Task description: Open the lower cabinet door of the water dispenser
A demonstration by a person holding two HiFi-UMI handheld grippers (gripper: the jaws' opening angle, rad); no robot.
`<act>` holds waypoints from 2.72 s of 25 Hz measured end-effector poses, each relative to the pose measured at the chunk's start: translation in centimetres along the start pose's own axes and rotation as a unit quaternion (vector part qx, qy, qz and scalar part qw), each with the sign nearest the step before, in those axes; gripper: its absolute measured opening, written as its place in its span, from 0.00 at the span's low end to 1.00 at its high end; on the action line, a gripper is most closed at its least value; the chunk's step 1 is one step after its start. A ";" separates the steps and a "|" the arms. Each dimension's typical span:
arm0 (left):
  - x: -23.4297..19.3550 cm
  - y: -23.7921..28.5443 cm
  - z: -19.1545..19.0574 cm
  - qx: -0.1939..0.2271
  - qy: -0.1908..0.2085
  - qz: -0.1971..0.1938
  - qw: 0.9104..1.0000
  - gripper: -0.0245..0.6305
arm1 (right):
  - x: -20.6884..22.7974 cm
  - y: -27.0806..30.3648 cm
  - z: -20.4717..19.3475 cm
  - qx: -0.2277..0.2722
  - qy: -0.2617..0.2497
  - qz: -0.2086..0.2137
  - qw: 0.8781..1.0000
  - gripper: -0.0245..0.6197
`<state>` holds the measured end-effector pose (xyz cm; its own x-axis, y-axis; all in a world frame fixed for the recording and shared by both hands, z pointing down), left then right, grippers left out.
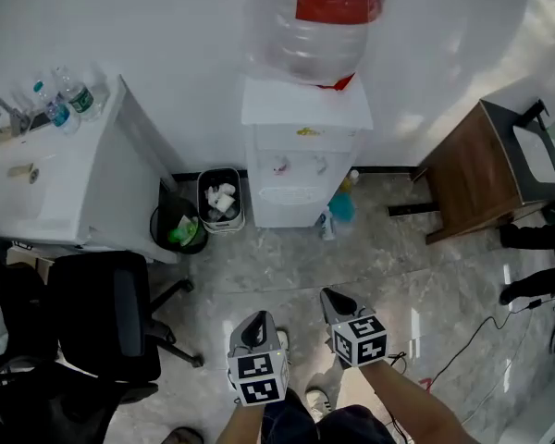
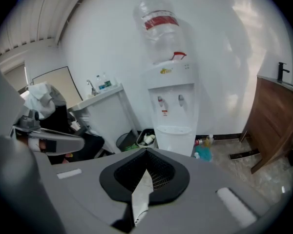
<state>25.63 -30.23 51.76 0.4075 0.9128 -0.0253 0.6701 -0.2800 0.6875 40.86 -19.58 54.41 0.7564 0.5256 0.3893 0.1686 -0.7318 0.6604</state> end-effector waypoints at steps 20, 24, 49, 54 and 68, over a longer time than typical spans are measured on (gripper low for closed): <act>-4.8 37.0 -8.4 -0.086 0.013 -0.096 0.992 0.05 | 25.7 35.0 0.6 0.010 -0.022 -0.065 0.998 0.45; -5.7 39.1 -8.7 -0.085 0.012 -0.102 0.991 0.05 | 27.2 37.4 2.3 0.022 -0.043 -0.076 0.996 0.46; -3.9 32.4 -16.7 -0.085 0.033 -0.083 0.992 0.05 | 15.3 29.4 -12.6 0.013 0.030 -0.067 0.997 0.32; -5.2 29.7 -20.0 -0.101 0.031 -0.061 0.993 0.05 | 8.8 29.1 -16.4 -0.022 0.029 -0.023 0.999 0.24; -7.6 26.2 -21.7 -0.106 -0.043 -0.020 0.993 0.05 | 4.0 29.3 -18.1 -0.066 0.018 0.022 0.997 0.03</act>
<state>26.63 -38.05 85.67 0.4410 0.8905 -0.1117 0.5453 -0.1670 0.8215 37.38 -31.05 86.99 0.7382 0.5113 0.4400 0.0494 -0.6915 0.7207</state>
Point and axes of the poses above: the fingertips, and each gripper's own axes: y forward along the fingers, x to its right, z out of its top, the point moved 7 cm from there along -y, backward along the fingers, and after that the axes turned 14 degrees about y, right-handed, at the moved point
